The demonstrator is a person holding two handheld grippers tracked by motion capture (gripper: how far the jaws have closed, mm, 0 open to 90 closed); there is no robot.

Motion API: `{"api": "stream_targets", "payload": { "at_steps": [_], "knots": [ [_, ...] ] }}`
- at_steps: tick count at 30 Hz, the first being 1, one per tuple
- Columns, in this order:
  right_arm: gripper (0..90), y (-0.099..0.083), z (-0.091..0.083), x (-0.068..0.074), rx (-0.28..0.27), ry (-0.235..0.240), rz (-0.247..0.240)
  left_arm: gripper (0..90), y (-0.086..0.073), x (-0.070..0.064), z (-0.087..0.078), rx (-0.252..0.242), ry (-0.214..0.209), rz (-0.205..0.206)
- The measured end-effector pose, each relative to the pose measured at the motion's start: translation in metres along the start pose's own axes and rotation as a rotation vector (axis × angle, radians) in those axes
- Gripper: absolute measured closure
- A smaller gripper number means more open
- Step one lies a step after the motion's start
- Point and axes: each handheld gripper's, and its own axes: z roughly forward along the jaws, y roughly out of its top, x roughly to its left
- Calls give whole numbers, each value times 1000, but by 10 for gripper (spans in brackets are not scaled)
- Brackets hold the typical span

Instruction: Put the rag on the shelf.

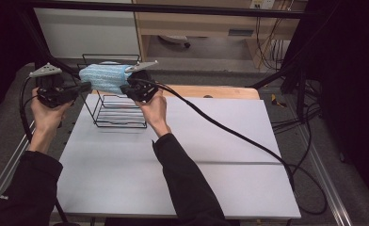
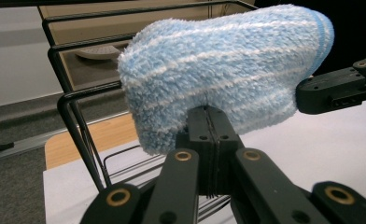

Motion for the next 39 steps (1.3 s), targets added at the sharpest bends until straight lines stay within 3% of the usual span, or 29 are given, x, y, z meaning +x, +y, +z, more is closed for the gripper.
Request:
{"api": "stream_targets", "payload": {
  "at_steps": [10,15,39],
  "knots": [
    [900,-6,5,-2,-30,-28,-19,894,-4,2,15,-14,32,-13],
    [897,-7,6,-1,-36,-32,-23,894,-4,2,15,-20,29,-24],
    [769,4,-19,8,-123,-1,-46,804,8,-7,-19,-65,12,10]
  ]
}}
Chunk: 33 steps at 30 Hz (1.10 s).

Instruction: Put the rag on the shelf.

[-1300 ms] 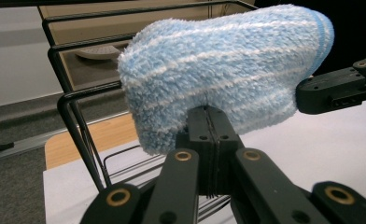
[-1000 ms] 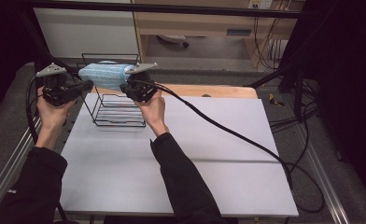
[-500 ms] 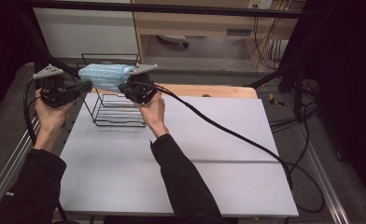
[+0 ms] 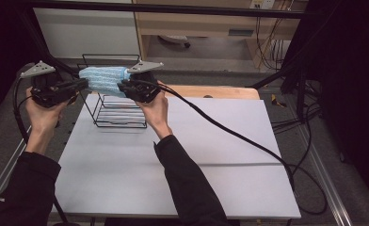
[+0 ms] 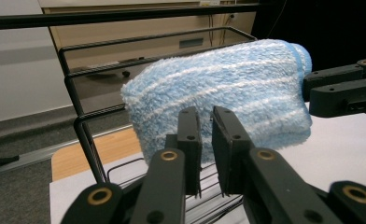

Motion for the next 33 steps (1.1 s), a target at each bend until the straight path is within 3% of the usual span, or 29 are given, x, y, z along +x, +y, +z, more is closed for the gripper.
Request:
{"api": "stream_targets", "payload": {
  "at_steps": [17,33],
  "knots": [
    [696,11,-13,-1,-20,-2,-5,740,9,-2,-7,-19,-1,-1],
    [538,20,-29,-3,-42,5,-1,568,14,-1,-16,-34,12,13]
  ]
}}
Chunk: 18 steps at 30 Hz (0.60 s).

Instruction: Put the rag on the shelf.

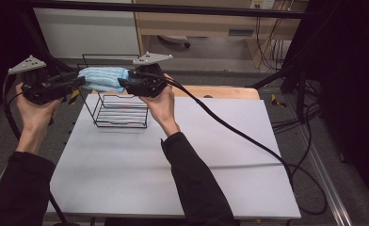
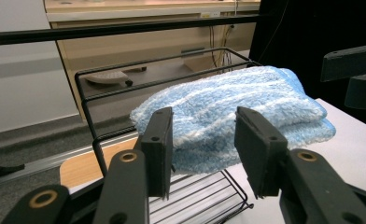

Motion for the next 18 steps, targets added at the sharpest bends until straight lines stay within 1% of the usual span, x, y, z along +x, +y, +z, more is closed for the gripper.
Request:
{"api": "stream_targets", "payload": {
  "at_steps": [4,5,6,7,8,9,10,12,15,17,18],
  "knots": [
    [515,0,0,-1,5,-2,-2,548,1,0,-2,-7,0,-1],
    [504,0,-1,0,5,-3,-3,542,1,0,-2,-7,0,-1],
    [469,1,-2,0,6,-4,-10,520,1,0,-3,-6,-3,0],
    [469,1,-2,0,6,-4,-10,520,1,0,-3,-3,-5,2],
    [440,1,-3,0,7,-4,-12,504,0,-1,-4,-1,-4,6],
    [374,1,-5,1,12,-6,-20,463,0,-2,-5,0,-5,8],
    [374,1,-5,1,12,-6,-20,463,-1,-2,-6,2,-11,11],
    [325,1,-10,3,12,-12,-33,413,-4,-4,-9,6,-18,17],
    [245,-2,-18,2,11,6,-7,342,-11,-8,-14,16,-26,32],
    [193,-7,-24,0,13,3,1,293,-17,-11,-15,22,-27,38],
    [151,-13,-31,-2,19,3,9,252,-21,-12,-16,27,-30,41]
  ]
}}
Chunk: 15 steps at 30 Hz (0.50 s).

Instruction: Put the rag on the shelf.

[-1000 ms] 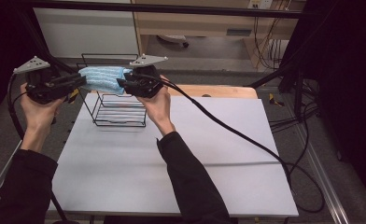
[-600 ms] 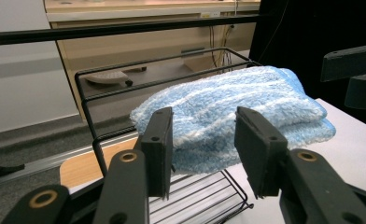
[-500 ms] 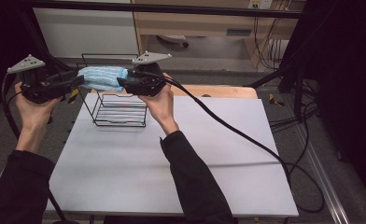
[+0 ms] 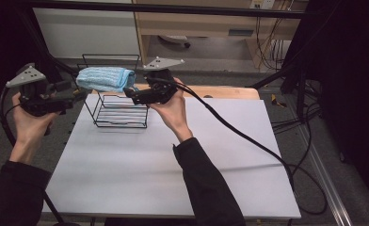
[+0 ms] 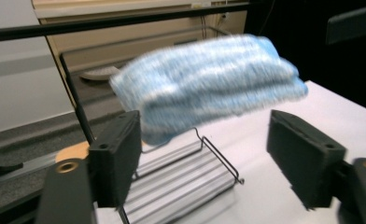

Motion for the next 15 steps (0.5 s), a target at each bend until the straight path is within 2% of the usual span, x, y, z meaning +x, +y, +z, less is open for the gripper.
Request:
{"api": "stream_targets", "payload": {
  "at_steps": [2,3,7,11,15],
  "knots": [
    [128,-3,-3,-2,5,2,4,232,-8,-3,0,8,-6,-1],
    [100,-11,-11,-5,11,-1,10,198,-12,-5,1,16,-10,0],
    [79,-23,-24,-11,11,-9,14,144,-28,-10,4,31,-11,-5],
    [52,-43,-43,-22,15,-12,56,98,-45,-17,10,53,-10,-12],
    [34,-66,-66,-35,29,-13,96,87,-62,-25,15,72,-21,-2]
  ]
}}
